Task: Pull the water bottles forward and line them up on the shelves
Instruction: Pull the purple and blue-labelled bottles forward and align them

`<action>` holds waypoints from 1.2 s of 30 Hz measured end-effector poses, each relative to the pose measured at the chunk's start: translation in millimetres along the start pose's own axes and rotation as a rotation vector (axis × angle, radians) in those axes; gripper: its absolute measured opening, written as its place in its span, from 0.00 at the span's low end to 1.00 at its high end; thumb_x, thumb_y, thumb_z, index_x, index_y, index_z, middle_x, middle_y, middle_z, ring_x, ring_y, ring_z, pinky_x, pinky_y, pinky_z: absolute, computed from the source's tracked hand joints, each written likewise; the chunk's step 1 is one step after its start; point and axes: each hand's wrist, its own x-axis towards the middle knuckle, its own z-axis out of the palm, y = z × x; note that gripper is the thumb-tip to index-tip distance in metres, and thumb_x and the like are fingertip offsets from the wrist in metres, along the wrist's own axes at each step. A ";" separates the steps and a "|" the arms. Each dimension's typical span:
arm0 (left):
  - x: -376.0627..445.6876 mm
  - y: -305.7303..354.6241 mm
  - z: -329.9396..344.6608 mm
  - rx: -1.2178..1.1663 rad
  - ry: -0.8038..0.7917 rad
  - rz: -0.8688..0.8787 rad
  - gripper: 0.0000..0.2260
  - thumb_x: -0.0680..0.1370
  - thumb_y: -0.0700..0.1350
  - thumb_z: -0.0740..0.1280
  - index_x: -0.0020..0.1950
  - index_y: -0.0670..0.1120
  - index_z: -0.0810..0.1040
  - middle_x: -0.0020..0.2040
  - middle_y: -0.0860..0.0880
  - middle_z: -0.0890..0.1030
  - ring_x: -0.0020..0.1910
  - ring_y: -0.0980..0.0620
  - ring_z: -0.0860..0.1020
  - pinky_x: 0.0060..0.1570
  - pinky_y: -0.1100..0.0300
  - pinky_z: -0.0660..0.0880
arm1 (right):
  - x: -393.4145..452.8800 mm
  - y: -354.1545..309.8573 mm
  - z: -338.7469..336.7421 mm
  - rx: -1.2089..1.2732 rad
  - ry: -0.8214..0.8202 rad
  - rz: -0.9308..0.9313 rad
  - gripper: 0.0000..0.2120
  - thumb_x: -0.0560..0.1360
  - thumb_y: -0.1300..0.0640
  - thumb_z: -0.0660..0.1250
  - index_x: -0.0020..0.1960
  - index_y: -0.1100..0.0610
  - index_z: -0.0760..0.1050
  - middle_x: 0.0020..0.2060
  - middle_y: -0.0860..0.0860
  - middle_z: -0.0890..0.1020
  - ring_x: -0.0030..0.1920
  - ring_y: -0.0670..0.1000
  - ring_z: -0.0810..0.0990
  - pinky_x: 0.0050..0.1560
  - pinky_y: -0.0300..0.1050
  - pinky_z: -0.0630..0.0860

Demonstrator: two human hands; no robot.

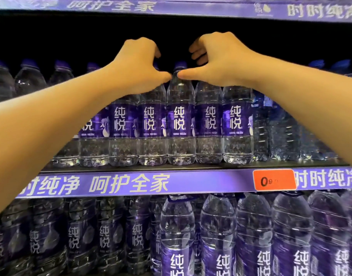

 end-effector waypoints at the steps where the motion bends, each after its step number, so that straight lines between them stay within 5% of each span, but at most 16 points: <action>1: -1.7 6.4 2.2 0.031 0.041 0.039 0.21 0.76 0.53 0.70 0.64 0.43 0.77 0.58 0.45 0.81 0.57 0.45 0.78 0.58 0.49 0.76 | -2.5 3.6 -4.0 0.004 0.017 0.000 0.32 0.71 0.37 0.72 0.67 0.55 0.73 0.59 0.49 0.79 0.52 0.45 0.75 0.54 0.37 0.71; 7: -1.2 63.3 14.6 -0.082 0.101 0.123 0.20 0.78 0.55 0.67 0.64 0.43 0.78 0.58 0.46 0.81 0.57 0.48 0.78 0.58 0.55 0.74 | -28.4 40.3 -38.4 -0.013 0.056 0.012 0.25 0.76 0.42 0.69 0.67 0.54 0.73 0.62 0.48 0.78 0.61 0.48 0.76 0.57 0.36 0.70; 14: 21.4 140.9 41.8 -0.128 0.054 0.068 0.20 0.78 0.56 0.68 0.63 0.44 0.77 0.55 0.47 0.81 0.54 0.47 0.79 0.58 0.50 0.76 | -62.2 116.4 -81.0 -0.044 -0.010 0.064 0.26 0.77 0.43 0.68 0.68 0.57 0.73 0.62 0.52 0.78 0.61 0.52 0.77 0.64 0.46 0.73; 26: 63.4 202.9 84.6 -0.065 -0.053 -0.035 0.07 0.76 0.48 0.68 0.46 0.45 0.76 0.47 0.36 0.82 0.41 0.45 0.77 0.47 0.43 0.78 | -66.6 200.0 -89.0 -0.030 -0.076 0.085 0.24 0.74 0.42 0.71 0.60 0.59 0.77 0.54 0.55 0.81 0.54 0.57 0.80 0.58 0.55 0.78; 31: 77.1 195.2 92.8 0.003 -0.224 -0.066 0.08 0.75 0.48 0.69 0.43 0.44 0.74 0.39 0.42 0.73 0.38 0.48 0.69 0.38 0.52 0.66 | -55.0 196.2 -82.8 -0.079 -0.094 0.073 0.21 0.75 0.43 0.70 0.44 0.63 0.76 0.36 0.58 0.77 0.35 0.58 0.74 0.39 0.53 0.77; 36: 83.2 194.3 94.4 0.025 -0.233 -0.065 0.08 0.75 0.42 0.68 0.39 0.39 0.74 0.32 0.44 0.70 0.32 0.47 0.66 0.34 0.53 0.64 | -41.9 180.4 -75.1 -0.247 -0.228 0.083 0.23 0.77 0.40 0.66 0.55 0.61 0.77 0.36 0.53 0.74 0.42 0.57 0.73 0.42 0.50 0.69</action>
